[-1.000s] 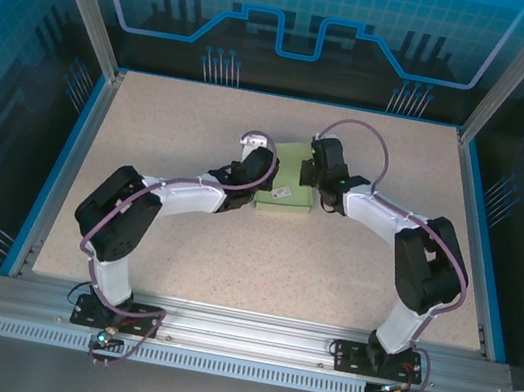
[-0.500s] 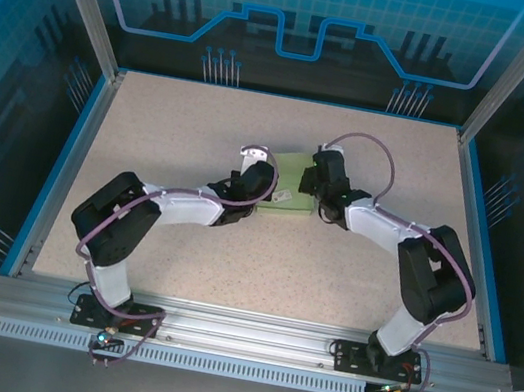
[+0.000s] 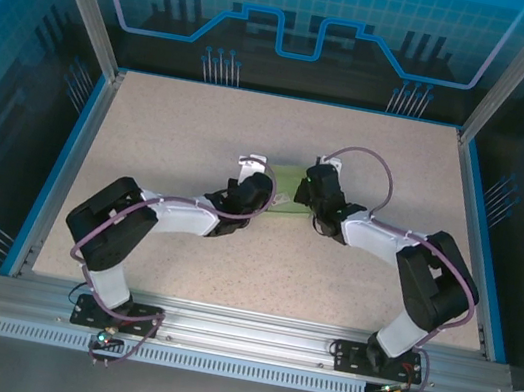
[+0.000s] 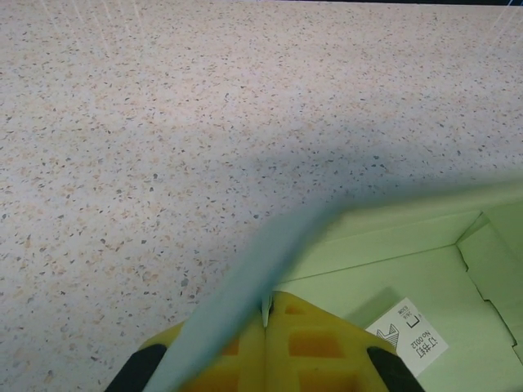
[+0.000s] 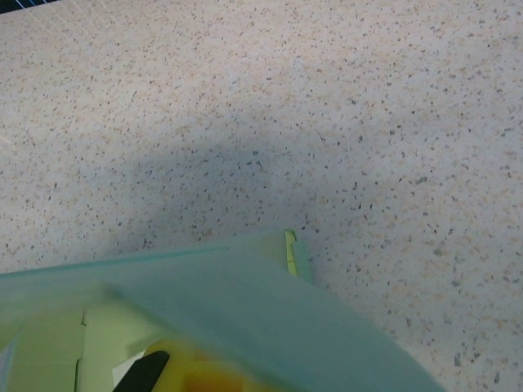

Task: Fold the paper box

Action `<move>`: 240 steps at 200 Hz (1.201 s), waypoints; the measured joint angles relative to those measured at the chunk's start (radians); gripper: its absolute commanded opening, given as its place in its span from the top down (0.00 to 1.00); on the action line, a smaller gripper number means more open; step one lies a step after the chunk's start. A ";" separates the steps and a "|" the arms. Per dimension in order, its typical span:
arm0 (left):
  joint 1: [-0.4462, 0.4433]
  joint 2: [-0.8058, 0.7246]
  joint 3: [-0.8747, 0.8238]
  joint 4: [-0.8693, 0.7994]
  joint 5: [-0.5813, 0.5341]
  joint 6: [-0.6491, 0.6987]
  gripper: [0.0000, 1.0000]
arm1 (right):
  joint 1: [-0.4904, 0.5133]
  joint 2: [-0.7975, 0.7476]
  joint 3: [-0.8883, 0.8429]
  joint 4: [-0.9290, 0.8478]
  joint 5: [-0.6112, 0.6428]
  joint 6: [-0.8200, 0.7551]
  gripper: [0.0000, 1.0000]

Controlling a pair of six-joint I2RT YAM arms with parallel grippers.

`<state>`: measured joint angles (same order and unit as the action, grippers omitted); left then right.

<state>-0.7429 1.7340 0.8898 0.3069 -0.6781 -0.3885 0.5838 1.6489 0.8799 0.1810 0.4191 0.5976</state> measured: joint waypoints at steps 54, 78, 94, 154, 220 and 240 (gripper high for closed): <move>-0.012 -0.007 -0.041 0.041 -0.001 0.007 0.96 | 0.018 -0.018 -0.072 0.058 0.015 -0.004 0.95; -0.020 -0.008 -0.057 0.056 -0.006 0.019 0.95 | 0.023 -0.019 -0.096 0.084 0.020 -0.013 0.96; -0.024 -0.008 -0.070 0.070 -0.007 0.025 0.95 | 0.029 -0.020 -0.113 0.098 0.025 -0.018 0.96; -0.032 -0.008 -0.109 0.117 -0.008 0.032 0.93 | 0.052 -0.022 -0.163 0.148 0.059 -0.065 0.97; -0.040 -0.016 -0.140 0.116 -0.006 0.032 0.85 | 0.079 -0.022 -0.187 0.165 0.097 -0.094 0.98; -0.040 -0.034 -0.148 0.107 -0.006 0.029 0.79 | 0.079 -0.022 -0.188 0.164 0.100 -0.100 0.98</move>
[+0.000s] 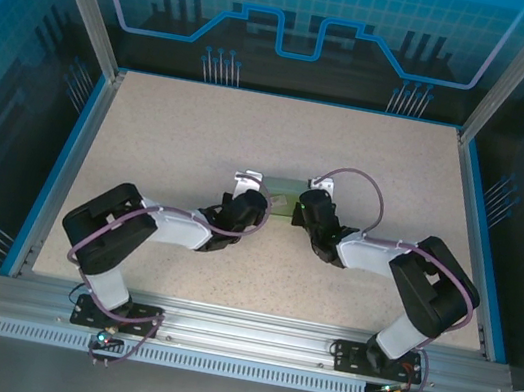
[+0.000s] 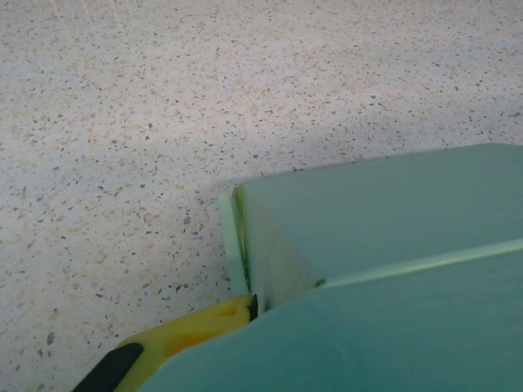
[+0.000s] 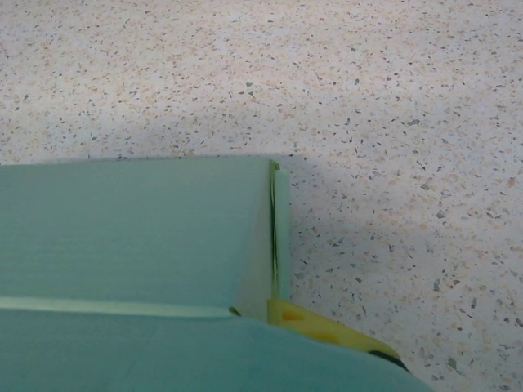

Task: Fold the paper box

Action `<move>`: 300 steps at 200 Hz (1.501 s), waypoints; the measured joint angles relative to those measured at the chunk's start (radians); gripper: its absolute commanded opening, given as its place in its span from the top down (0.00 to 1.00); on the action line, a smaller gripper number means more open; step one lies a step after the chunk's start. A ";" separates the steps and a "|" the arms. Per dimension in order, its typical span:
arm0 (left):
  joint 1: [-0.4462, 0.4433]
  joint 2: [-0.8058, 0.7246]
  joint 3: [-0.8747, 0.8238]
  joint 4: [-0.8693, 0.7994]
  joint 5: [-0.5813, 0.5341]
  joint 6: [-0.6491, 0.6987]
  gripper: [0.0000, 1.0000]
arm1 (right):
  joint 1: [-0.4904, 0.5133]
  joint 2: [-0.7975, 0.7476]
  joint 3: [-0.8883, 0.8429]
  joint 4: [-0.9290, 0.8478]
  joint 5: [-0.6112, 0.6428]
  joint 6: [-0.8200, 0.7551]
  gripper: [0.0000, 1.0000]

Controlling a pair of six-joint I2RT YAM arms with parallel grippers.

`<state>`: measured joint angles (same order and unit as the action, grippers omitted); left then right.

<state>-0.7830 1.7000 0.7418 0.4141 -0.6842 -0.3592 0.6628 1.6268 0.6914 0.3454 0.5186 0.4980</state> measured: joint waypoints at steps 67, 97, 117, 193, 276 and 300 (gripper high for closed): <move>0.000 -0.060 -0.018 -0.034 0.023 -0.008 0.54 | 0.005 0.000 -0.001 -0.008 0.016 -0.002 0.98; 0.000 -0.078 -0.025 -0.058 0.047 -0.009 0.48 | 0.006 0.000 0.000 -0.016 0.025 -0.002 0.98; 0.000 -0.100 -0.026 -0.089 0.064 -0.015 0.44 | 0.007 0.000 0.003 -0.029 0.029 -0.002 0.98; 0.000 -0.275 -0.027 -0.286 0.188 -0.022 0.34 | 0.007 0.000 0.017 -0.064 0.032 -0.002 0.98; 0.084 -0.401 0.153 -0.521 0.399 0.022 0.30 | 0.007 0.000 0.028 -0.076 0.031 -0.013 0.98; 0.169 -0.300 0.301 -0.581 0.473 0.023 0.30 | 0.007 0.000 0.031 -0.081 0.032 -0.022 0.98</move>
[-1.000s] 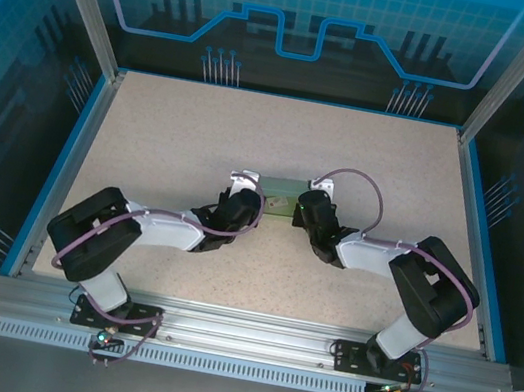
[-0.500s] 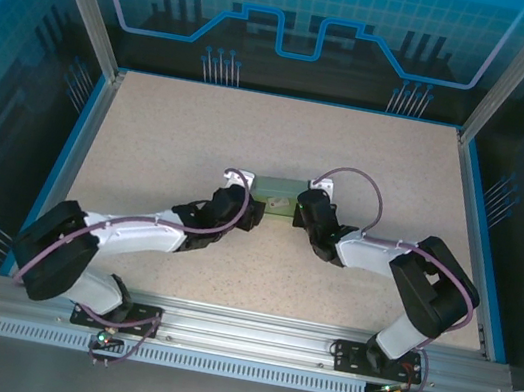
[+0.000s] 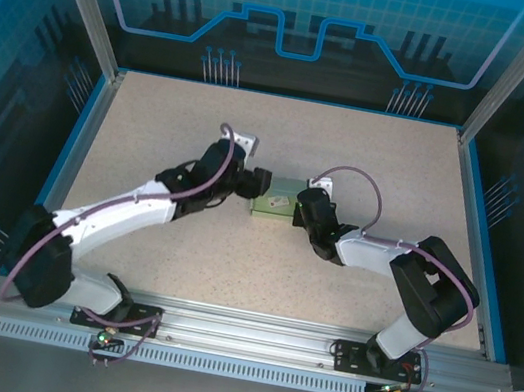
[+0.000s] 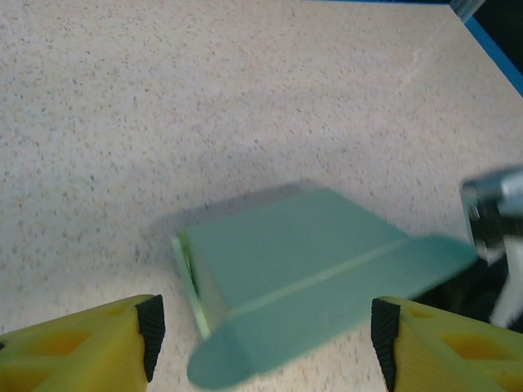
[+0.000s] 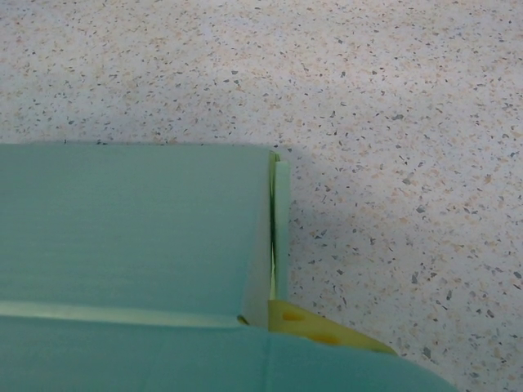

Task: Fold the paper box

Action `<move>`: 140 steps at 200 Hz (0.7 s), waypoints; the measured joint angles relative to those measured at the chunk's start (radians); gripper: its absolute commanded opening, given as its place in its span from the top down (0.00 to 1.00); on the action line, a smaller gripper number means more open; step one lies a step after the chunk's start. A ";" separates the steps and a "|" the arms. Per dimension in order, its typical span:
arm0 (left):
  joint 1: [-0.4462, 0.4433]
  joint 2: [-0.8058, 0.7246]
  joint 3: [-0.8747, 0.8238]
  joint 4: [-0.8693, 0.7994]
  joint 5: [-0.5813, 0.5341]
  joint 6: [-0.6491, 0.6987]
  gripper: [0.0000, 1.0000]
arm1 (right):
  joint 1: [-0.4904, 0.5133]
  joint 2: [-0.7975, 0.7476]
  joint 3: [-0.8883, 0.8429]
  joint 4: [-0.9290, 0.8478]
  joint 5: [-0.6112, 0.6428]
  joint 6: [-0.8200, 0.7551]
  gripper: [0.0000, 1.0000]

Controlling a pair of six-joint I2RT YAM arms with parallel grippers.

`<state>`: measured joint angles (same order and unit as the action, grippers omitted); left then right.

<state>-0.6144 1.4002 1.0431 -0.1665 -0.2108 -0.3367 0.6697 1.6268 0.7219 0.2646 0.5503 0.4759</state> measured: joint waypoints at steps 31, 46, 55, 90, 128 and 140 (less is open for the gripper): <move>0.061 0.181 0.183 -0.088 0.063 0.026 0.30 | 0.000 0.000 0.000 -0.002 0.000 -0.013 0.97; 0.069 0.269 0.262 -0.137 0.077 0.053 0.31 | 0.000 0.000 0.000 -0.002 0.000 -0.018 0.97; 0.072 0.314 0.301 -0.162 0.080 0.069 0.31 | 0.000 0.000 0.000 -0.002 0.000 -0.022 0.96; 0.075 0.447 0.382 -0.235 0.096 0.121 0.33 | 0.000 0.000 0.003 -0.003 0.000 -0.030 0.95; 0.075 0.485 0.385 -0.276 0.105 0.153 0.33 | 0.000 0.000 0.004 -0.003 0.000 -0.038 0.93; 0.075 0.486 0.385 -0.277 0.105 0.159 0.33 | 0.000 0.000 0.004 -0.004 0.000 -0.040 0.92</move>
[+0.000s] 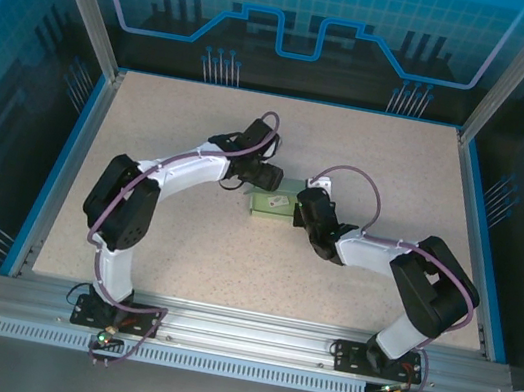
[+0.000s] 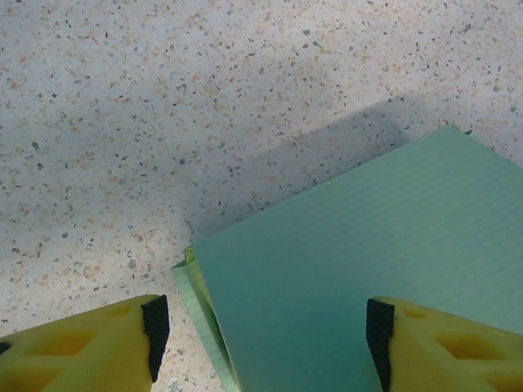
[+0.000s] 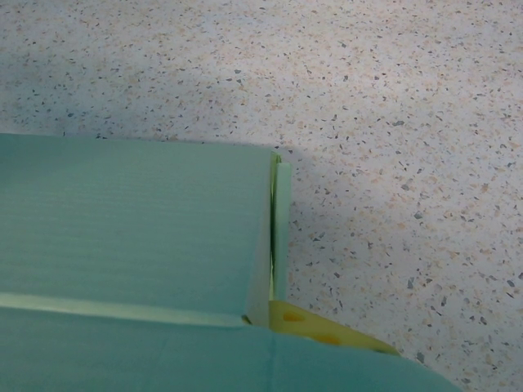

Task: Fold the paper box

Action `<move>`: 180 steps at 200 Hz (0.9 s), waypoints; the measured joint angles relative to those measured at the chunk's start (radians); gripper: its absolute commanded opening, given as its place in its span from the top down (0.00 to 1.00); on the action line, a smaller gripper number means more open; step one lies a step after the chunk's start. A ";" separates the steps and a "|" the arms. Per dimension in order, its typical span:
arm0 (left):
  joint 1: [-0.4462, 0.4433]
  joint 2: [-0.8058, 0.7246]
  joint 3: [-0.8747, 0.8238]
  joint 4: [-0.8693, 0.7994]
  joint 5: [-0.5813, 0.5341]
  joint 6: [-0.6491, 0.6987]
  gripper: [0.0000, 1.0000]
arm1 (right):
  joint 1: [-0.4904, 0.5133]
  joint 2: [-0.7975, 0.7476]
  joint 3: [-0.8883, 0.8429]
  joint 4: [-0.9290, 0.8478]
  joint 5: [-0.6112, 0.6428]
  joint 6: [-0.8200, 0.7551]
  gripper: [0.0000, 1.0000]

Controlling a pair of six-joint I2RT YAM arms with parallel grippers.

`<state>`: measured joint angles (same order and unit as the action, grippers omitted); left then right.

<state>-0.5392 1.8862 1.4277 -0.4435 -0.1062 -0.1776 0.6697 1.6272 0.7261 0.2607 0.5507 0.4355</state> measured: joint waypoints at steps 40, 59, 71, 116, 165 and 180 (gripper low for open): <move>-0.003 0.004 -0.005 0.004 -0.001 0.006 0.33 | 0.000 0.000 0.001 -0.013 -0.001 -0.014 0.84; -0.007 0.013 -0.008 0.009 -0.002 0.016 0.33 | 0.000 0.000 0.002 -0.022 -0.001 -0.020 0.79; -0.012 0.014 -0.017 0.011 -0.003 0.021 0.33 | 0.000 0.000 0.002 -0.028 -0.002 -0.027 0.75; -0.036 0.015 -0.039 0.022 -0.031 0.023 0.33 | 0.002 -0.074 -0.011 -0.068 -0.016 -0.038 0.64; -0.058 0.020 -0.043 0.035 -0.061 0.023 0.33 | 0.006 -0.269 -0.049 -0.194 -0.068 -0.061 0.56; -0.061 0.023 -0.043 0.039 -0.063 0.023 0.33 | 0.006 -0.325 -0.049 -0.234 -0.100 -0.077 0.54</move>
<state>-0.6006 1.9087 1.3846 -0.4049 -0.1696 -0.1547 0.6758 1.3018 0.6773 0.0269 0.4507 0.3588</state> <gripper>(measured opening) 0.673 0.447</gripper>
